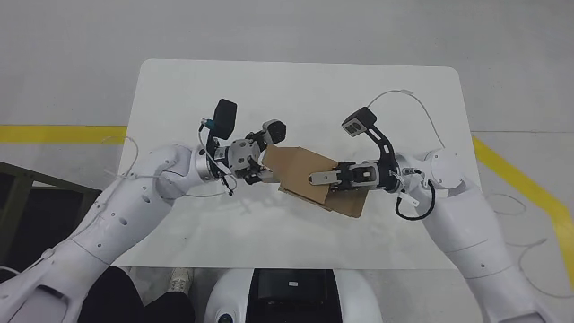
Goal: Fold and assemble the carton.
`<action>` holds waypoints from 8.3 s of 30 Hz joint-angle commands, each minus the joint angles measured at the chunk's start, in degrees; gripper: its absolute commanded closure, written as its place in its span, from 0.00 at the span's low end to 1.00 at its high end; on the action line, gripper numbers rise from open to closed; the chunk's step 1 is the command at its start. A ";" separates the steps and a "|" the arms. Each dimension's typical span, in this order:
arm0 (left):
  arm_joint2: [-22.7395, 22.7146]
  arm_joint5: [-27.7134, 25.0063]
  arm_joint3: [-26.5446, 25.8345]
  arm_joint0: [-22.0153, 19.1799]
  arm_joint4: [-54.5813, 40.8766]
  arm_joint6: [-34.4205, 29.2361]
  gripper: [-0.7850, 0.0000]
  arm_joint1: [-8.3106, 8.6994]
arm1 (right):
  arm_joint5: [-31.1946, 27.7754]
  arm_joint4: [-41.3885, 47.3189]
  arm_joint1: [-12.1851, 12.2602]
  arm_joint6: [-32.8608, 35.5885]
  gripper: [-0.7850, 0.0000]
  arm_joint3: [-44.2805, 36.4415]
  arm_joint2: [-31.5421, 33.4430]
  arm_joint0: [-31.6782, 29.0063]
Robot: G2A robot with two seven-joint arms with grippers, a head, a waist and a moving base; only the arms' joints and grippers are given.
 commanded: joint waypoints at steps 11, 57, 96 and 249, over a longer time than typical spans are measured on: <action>1.12 0.00 -0.06 -0.71 0.83 0.64 0.00 -0.10 | 0.04 0.22 0.04 0.03 1.00 -0.10 0.11 -0.16; -8.30 5.68 -1.15 1.85 7.23 -6.72 0.00 2.61 | 3.36 -9.91 0.82 -2.51 1.00 0.87 -1.29 0.01; -10.94 0.61 1.68 3.12 -7.31 -16.37 0.00 -0.20 | 2.15 -4.40 0.73 -1.31 1.00 -0.31 -1.95 0.29; -14.15 2.96 3.81 12.72 29.97 -1.67 0.00 1.14 | -9.31 0.43 -11.52 0.51 0.00 44.20 -25.21 23.23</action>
